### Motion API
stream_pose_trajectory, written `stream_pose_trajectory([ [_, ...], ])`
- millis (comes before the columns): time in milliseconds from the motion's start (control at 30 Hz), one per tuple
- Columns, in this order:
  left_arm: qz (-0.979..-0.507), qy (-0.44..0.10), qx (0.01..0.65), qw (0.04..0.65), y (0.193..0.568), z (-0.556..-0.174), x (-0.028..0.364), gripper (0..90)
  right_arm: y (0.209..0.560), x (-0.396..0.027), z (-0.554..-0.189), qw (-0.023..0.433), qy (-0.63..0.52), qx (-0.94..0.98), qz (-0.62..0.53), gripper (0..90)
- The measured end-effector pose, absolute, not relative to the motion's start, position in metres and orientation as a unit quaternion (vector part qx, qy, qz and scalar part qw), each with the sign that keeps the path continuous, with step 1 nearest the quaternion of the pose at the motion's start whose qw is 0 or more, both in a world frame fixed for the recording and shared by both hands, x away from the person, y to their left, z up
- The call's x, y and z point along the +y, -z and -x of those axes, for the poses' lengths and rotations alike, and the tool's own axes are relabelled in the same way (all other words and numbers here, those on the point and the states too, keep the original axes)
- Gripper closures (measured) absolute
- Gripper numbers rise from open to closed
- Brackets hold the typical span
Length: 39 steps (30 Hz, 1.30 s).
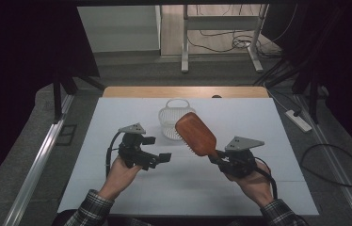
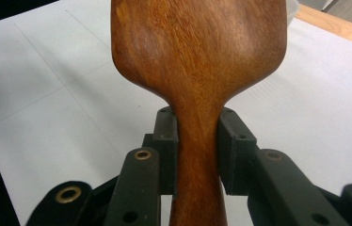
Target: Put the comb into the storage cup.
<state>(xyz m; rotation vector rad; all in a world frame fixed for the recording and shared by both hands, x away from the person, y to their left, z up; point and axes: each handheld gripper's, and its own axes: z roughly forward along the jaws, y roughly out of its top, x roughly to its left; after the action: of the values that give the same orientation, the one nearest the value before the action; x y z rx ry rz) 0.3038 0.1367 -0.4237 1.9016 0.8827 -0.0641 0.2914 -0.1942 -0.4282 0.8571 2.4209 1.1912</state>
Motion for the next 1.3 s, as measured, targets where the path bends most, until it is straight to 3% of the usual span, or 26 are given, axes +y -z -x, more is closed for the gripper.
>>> stream_pose_trajectory([
  [1300, -0.786, 0.072, 0.348, 0.506, 0.420, -0.326, 0.103, 0.0, 0.427, -0.161, -0.271, 0.140, -0.438, 0.850, -0.257, 71.6],
])
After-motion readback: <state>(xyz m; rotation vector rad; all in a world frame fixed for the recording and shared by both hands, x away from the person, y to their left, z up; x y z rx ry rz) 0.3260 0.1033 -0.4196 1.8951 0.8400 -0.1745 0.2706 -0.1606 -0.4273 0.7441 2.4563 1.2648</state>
